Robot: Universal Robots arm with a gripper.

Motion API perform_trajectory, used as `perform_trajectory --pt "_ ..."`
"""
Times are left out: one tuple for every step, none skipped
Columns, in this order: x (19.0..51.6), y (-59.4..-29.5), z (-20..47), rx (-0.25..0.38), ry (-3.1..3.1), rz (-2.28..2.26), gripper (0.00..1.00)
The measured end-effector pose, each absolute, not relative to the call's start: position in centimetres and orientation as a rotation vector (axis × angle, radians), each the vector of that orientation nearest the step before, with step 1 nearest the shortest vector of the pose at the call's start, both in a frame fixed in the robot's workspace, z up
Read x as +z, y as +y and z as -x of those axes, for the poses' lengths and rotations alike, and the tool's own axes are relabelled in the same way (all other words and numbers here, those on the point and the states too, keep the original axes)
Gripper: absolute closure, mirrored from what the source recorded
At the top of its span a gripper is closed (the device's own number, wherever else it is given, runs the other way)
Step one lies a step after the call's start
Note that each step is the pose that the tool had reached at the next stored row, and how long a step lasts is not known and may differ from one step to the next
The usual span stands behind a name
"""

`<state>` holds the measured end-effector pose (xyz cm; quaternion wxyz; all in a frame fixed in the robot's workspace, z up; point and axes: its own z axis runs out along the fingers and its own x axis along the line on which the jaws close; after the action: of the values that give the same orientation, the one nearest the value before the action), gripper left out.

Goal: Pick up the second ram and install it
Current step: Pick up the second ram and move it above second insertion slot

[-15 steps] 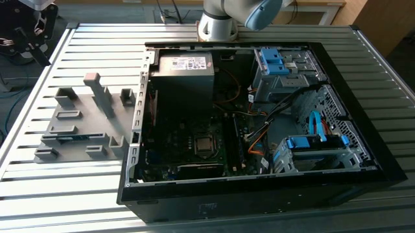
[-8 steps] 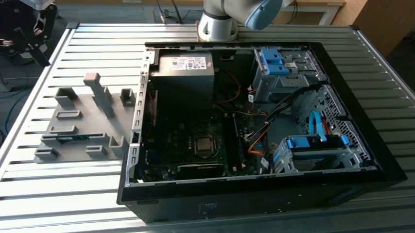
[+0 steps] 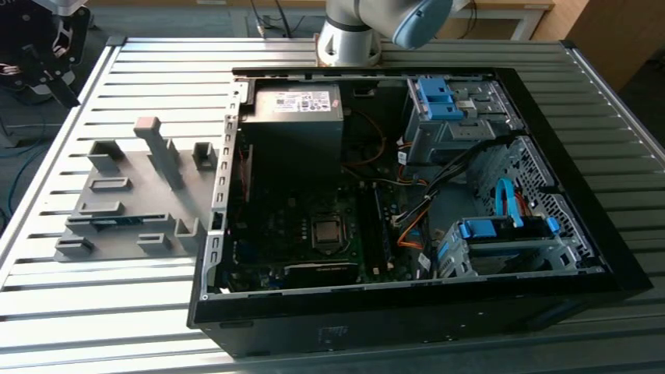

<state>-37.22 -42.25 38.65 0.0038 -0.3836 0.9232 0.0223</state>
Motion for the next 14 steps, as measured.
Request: perform_trajectory --pt "38.65 -42.26 37.22 0.070 2.892 1.206 0.89" --pt "38.65 -42.27 37.22 0.070 2.891 1.209 0.89" --pt "38.65 -42.28 37.22 0.070 2.890 1.212 0.89" --pt "38.66 -42.29 37.23 0.070 2.888 1.214 0.89" --pt "38.65 -42.30 37.23 0.070 2.887 1.217 0.89" --pt "38.65 -42.31 37.23 0.070 2.886 1.220 0.89" --pt "38.65 -42.32 37.23 0.070 2.885 1.222 0.89" --pt "38.66 -42.32 37.23 0.070 2.884 1.225 0.89" --pt "38.65 -42.33 37.23 0.070 2.883 1.228 0.89" --pt "38.66 -42.34 37.23 0.070 2.882 1.230 0.89" --pt "38.66 -42.34 37.23 0.070 2.881 1.233 0.89" --pt "38.65 -42.35 37.23 0.070 2.880 1.236 0.89" --pt "38.65 -42.36 37.23 0.070 2.878 1.239 0.89" --pt "38.65 -42.37 37.24 0.070 2.878 1.241 0.89"
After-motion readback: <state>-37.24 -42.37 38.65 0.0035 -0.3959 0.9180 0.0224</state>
